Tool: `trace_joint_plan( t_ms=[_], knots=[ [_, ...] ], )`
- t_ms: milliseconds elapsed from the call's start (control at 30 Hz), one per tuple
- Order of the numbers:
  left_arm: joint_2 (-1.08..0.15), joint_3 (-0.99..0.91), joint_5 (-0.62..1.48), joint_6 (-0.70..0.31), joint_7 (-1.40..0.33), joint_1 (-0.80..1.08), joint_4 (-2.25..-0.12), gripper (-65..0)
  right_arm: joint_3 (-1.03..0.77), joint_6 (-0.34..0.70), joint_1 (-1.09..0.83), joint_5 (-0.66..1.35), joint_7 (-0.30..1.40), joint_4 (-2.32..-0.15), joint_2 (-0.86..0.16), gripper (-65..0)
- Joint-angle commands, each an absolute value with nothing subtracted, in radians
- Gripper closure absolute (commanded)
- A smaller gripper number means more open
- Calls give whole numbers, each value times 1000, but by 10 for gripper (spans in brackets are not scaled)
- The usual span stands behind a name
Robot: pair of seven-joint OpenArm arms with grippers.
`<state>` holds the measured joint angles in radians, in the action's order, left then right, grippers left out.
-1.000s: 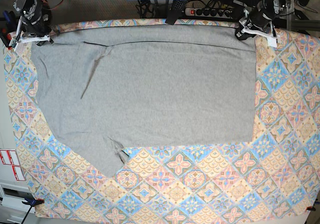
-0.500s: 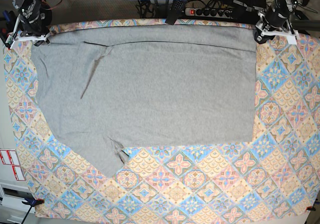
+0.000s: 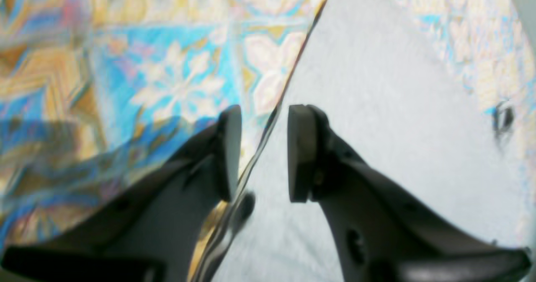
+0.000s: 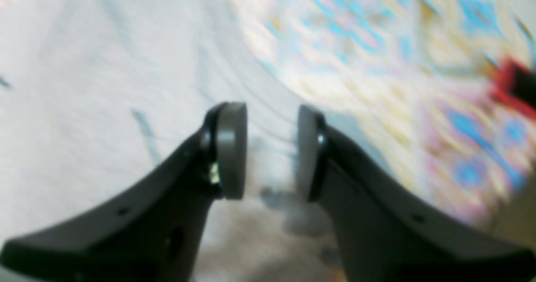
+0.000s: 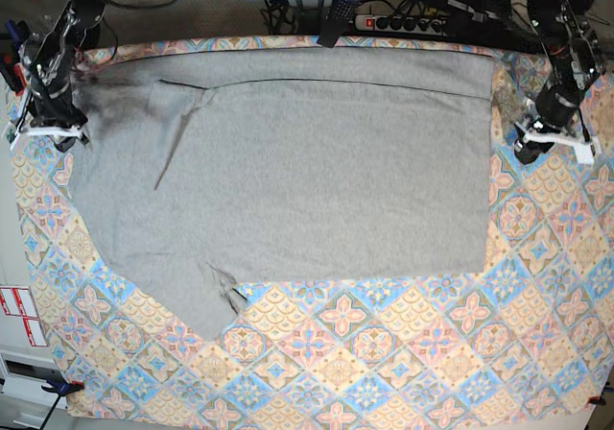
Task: Fold the T-shirt properly
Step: 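Reach both grippers to the shirt's mid-body side edges and grasp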
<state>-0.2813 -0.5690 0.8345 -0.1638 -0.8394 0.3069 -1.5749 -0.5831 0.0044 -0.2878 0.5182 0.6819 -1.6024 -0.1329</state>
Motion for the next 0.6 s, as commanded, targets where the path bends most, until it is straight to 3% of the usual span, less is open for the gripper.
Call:
trace_joint_plan(
  t_ms=[0,200,567],
  knots=[
    [-295,-558,820,-171,-822,271,-1589,-193,-568,5,-263,487,661,-1618,-150,-203],
    [-297,-461,627,-171,-822,102,-1560,-193,-400,5,-162,338,661,-1610,-150,-203],
    [-302,-446,529,-171,-809,-209,-1175,-193,-262,5,-15,332,661,-1443,-150,-203]
  ],
)
